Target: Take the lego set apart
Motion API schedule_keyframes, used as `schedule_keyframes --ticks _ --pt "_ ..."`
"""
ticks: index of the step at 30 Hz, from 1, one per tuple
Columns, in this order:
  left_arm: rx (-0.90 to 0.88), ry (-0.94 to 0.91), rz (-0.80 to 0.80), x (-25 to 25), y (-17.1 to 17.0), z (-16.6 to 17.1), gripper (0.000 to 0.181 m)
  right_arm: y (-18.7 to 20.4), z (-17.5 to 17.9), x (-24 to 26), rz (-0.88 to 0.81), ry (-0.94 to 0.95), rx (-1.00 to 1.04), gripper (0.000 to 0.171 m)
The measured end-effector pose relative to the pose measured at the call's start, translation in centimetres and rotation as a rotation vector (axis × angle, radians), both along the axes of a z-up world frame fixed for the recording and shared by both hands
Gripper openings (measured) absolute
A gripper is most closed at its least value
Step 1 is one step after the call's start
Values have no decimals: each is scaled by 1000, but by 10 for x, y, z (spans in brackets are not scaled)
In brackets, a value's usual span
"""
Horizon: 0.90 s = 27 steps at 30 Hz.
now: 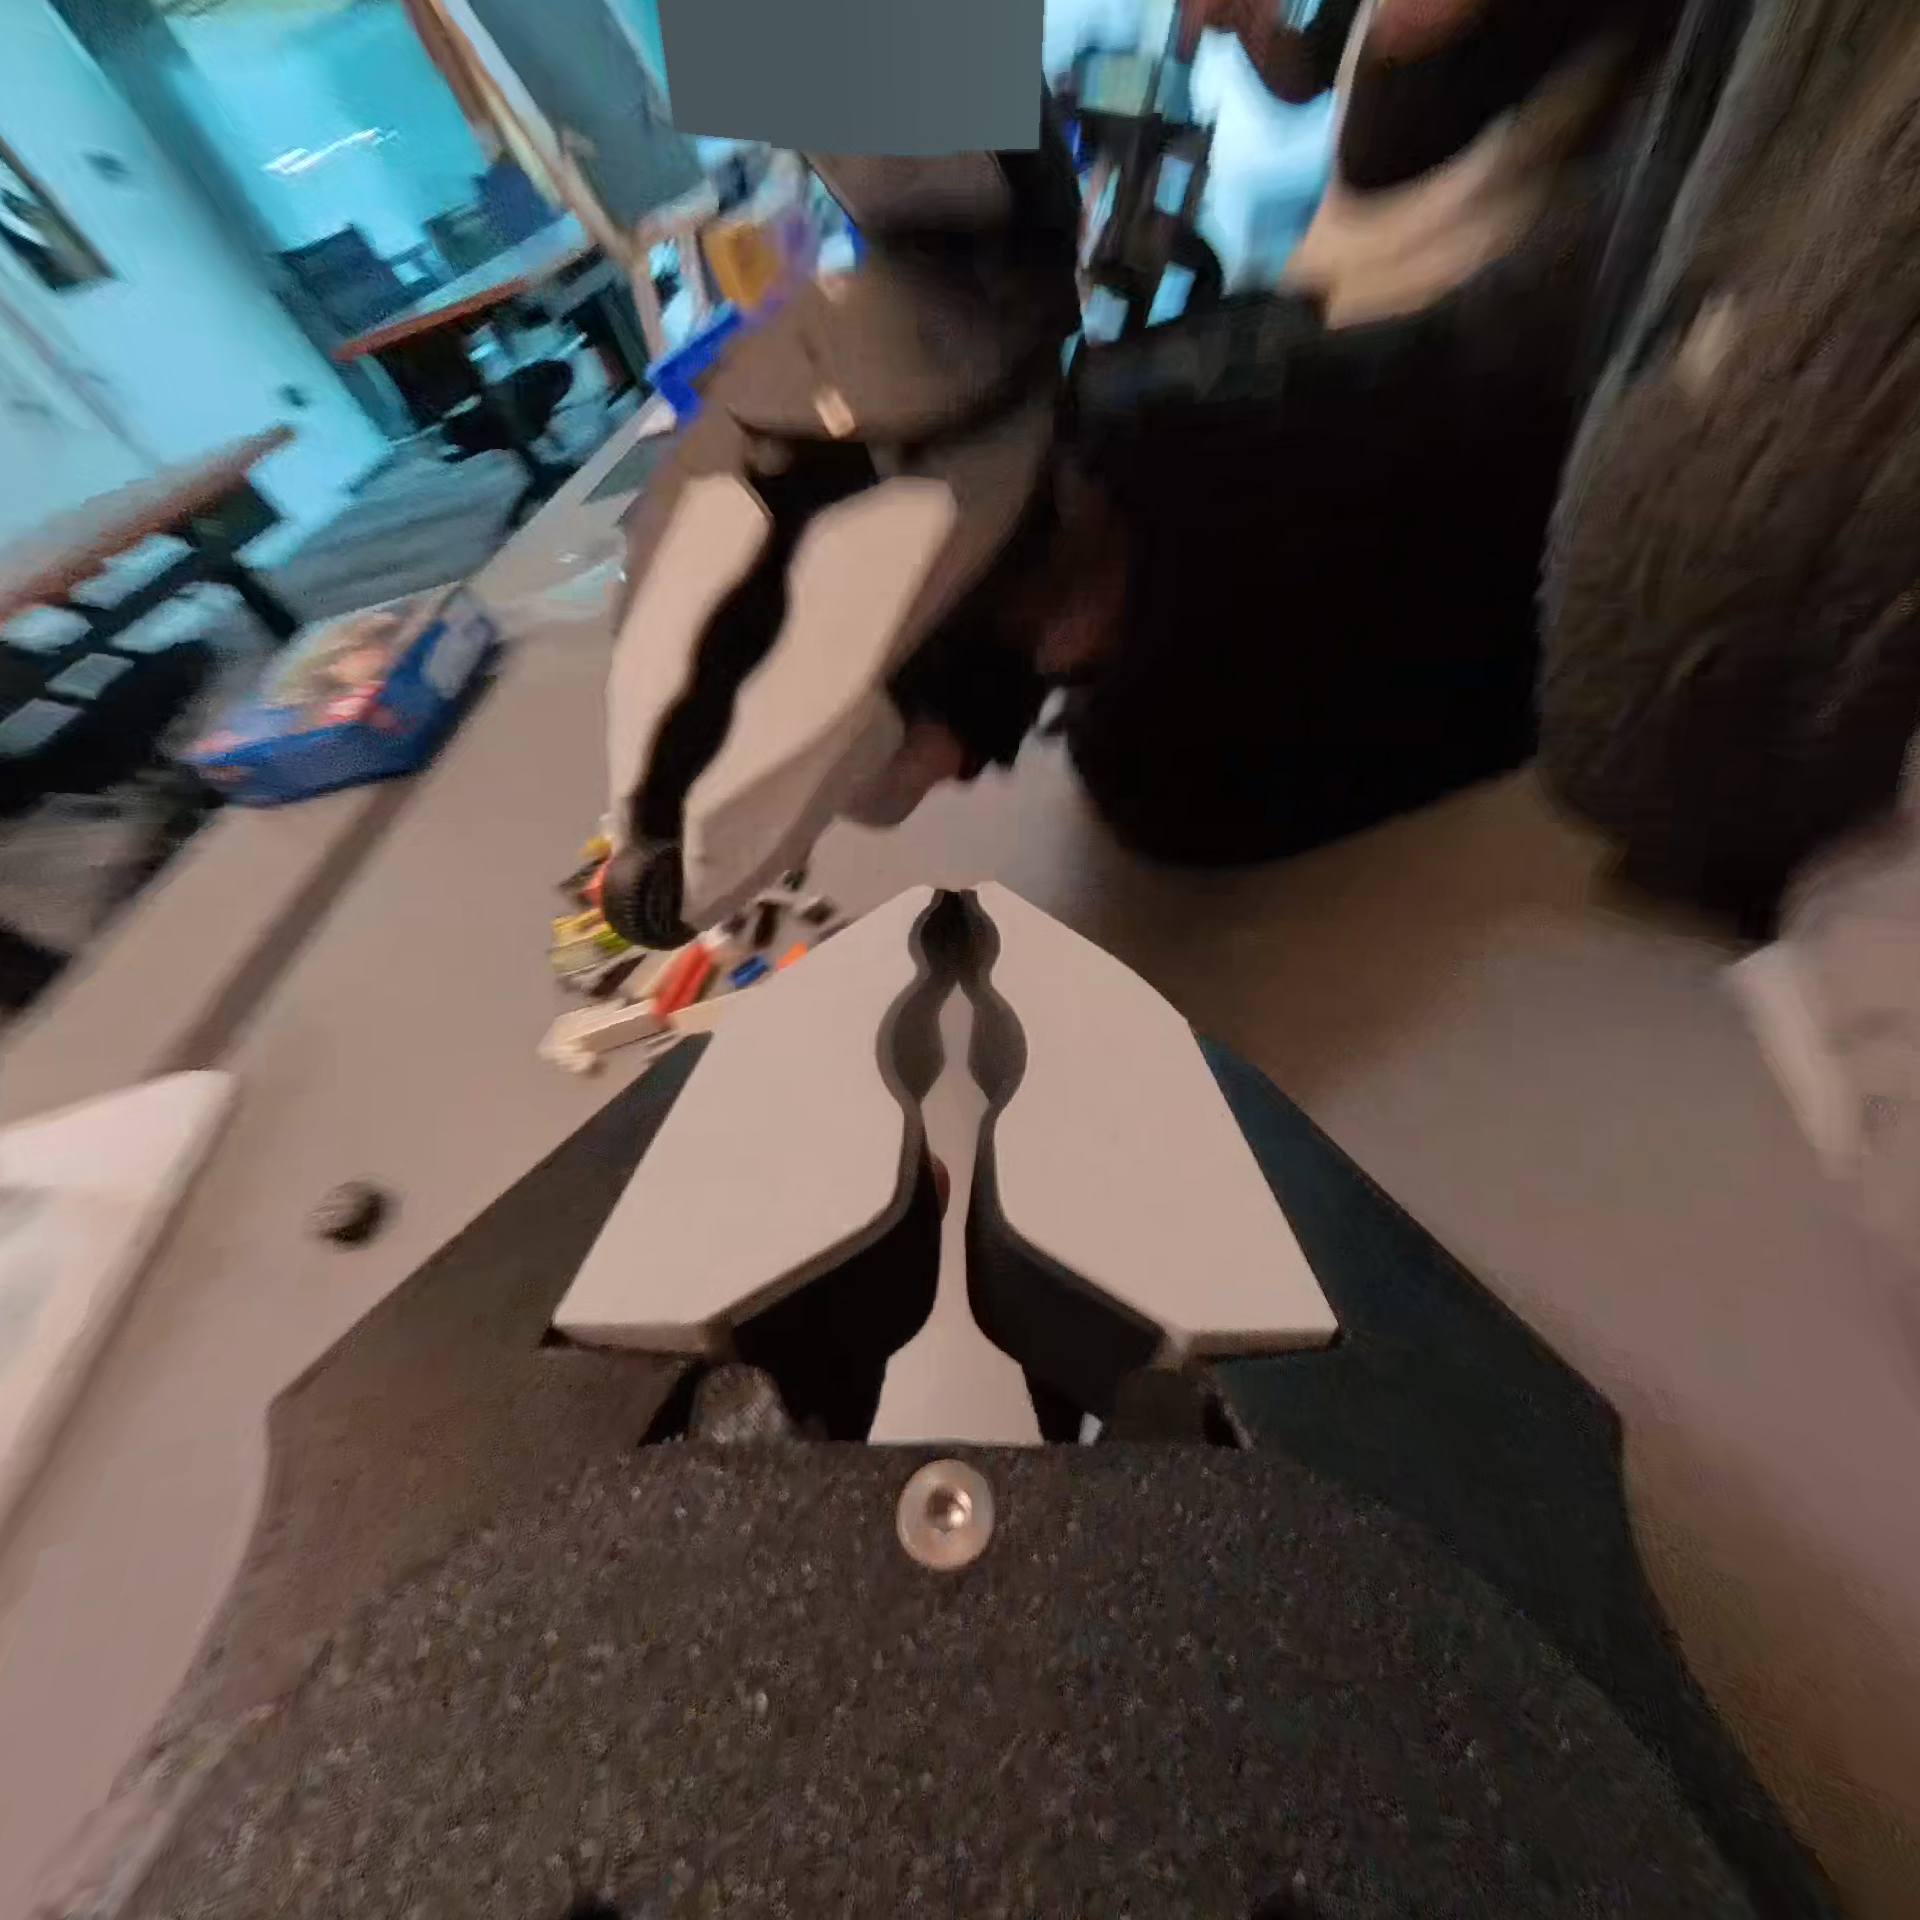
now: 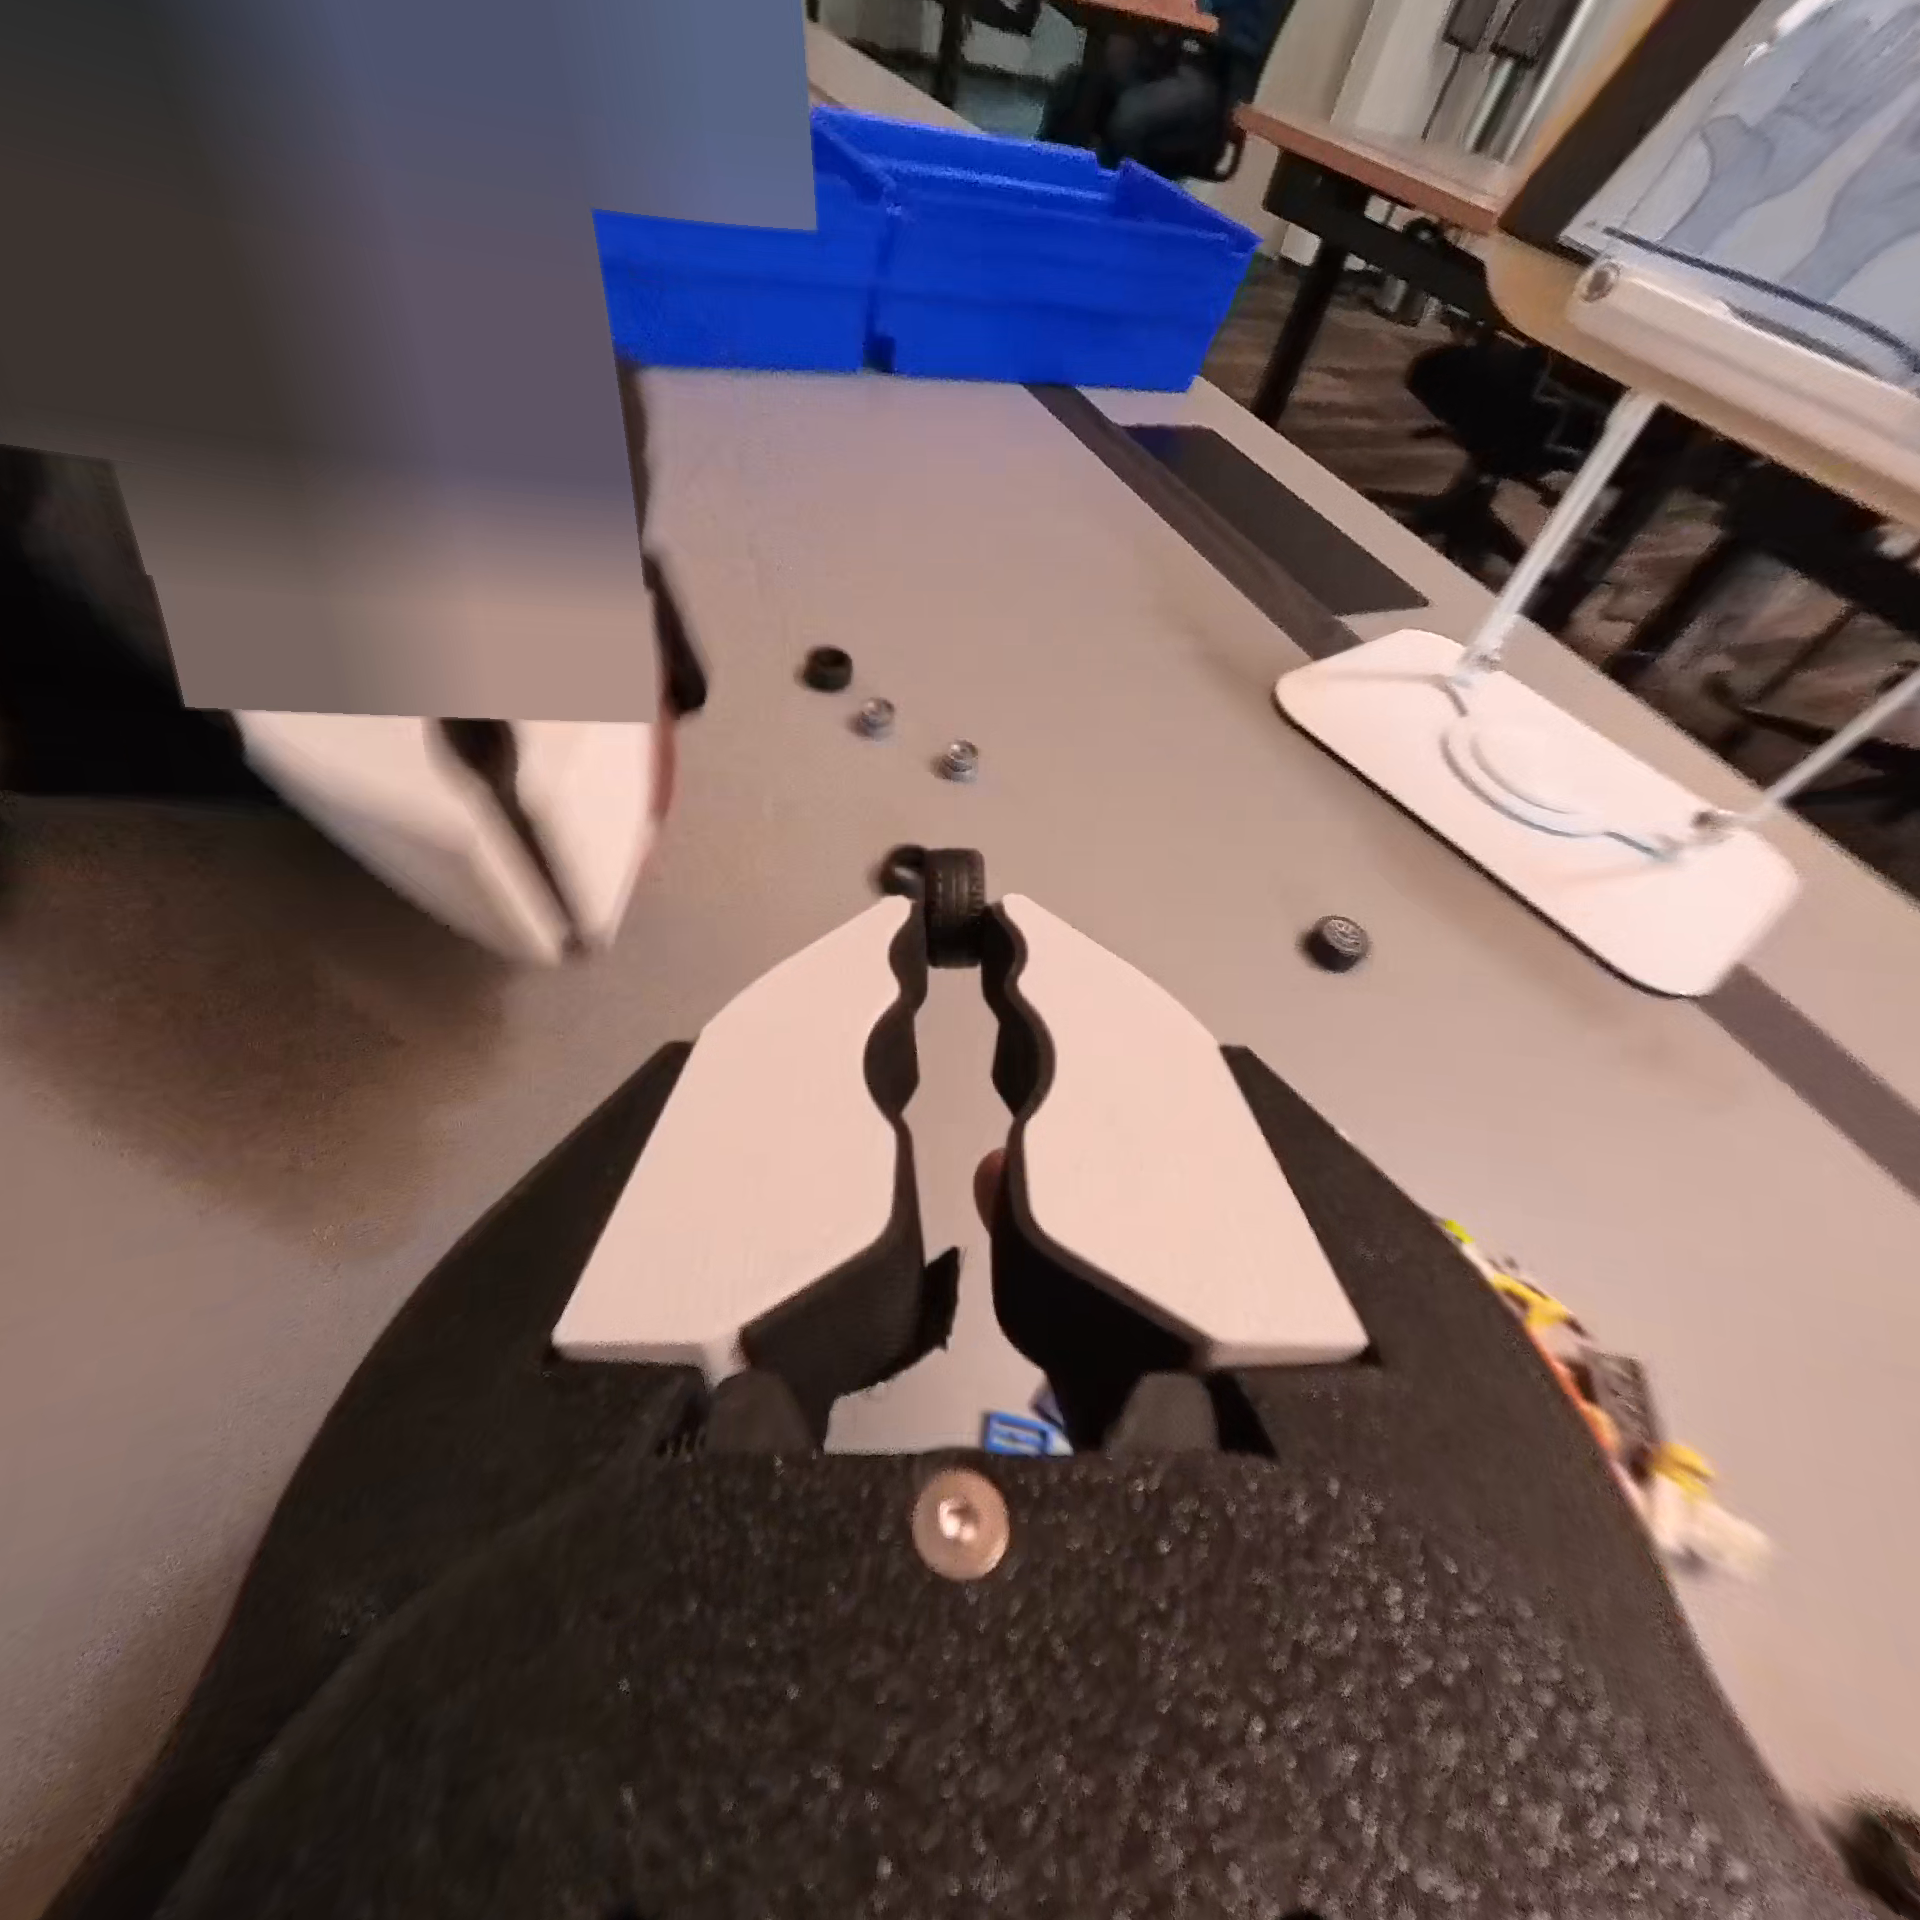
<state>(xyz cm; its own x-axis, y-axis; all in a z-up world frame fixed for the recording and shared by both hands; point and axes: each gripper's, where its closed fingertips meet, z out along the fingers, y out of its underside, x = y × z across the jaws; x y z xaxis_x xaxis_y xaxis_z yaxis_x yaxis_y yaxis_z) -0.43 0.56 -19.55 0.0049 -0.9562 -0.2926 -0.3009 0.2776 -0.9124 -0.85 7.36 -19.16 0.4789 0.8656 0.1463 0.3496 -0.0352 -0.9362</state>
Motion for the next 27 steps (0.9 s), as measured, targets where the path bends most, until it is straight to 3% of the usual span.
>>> schedule_keyframes --ticks 1,3,8,10,12,17,27 --pt "125 39 50 3 6 -7 1 -11 6 -8 68 28 -12 9" --pt "-10 5 75 -5 22 1 0 -20 7 -18 82 -27 68 10" --pt "-138 -90 109 -16 42 14 2 -15 6 -7 90 60 -35 10" --pt "-189 -98 96 -16 42 13 18 -19 6 -9 126 89 -68 10" --pt "-220 -116 61 -15 37 14 21 -24 8 -11 165 121 -95 10" --pt "-247 -98 -1 -13 26 12 13 -35 6 -17 239 120 -114 10" --pt "-114 -72 53 -15 27 10 9 -38 7 -17 225 83 -32 10"
